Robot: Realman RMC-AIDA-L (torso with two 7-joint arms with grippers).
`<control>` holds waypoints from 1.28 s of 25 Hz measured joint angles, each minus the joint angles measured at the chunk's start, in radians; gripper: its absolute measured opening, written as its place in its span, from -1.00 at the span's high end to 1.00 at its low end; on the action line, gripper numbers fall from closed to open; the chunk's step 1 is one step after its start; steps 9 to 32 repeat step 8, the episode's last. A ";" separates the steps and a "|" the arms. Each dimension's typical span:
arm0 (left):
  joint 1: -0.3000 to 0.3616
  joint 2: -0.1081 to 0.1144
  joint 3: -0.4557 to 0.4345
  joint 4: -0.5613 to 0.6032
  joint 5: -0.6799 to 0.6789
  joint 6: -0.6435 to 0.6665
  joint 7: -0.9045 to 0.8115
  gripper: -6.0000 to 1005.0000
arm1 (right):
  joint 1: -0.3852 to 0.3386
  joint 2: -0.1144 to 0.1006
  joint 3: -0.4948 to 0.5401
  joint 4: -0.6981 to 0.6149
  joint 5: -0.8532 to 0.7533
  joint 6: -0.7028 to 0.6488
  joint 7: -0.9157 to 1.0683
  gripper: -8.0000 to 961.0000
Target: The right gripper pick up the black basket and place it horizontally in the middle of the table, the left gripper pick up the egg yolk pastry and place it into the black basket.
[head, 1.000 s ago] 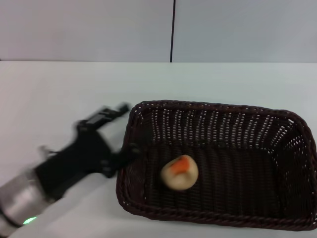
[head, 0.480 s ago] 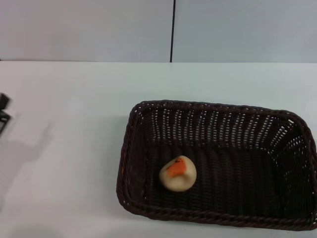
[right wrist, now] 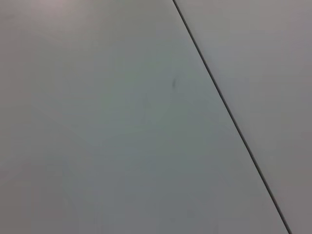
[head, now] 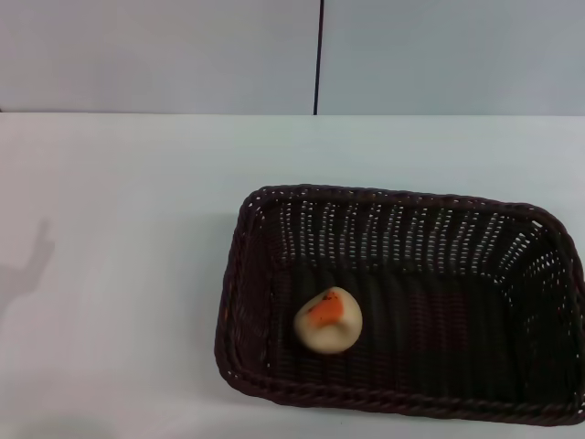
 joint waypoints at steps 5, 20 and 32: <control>-0.002 -0.003 -0.020 -0.017 -0.001 -0.039 0.010 -0.67 | 0.011 -0.004 0.011 -0.040 0.000 0.022 0.003 -0.43; -0.005 -0.004 -0.015 -0.028 -0.001 -0.063 0.049 -0.67 | 0.012 -0.004 0.011 -0.057 -0.001 0.024 0.002 -0.43; -0.005 -0.004 -0.015 -0.028 -0.001 -0.063 0.049 -0.67 | 0.012 -0.004 0.011 -0.057 -0.001 0.024 0.002 -0.43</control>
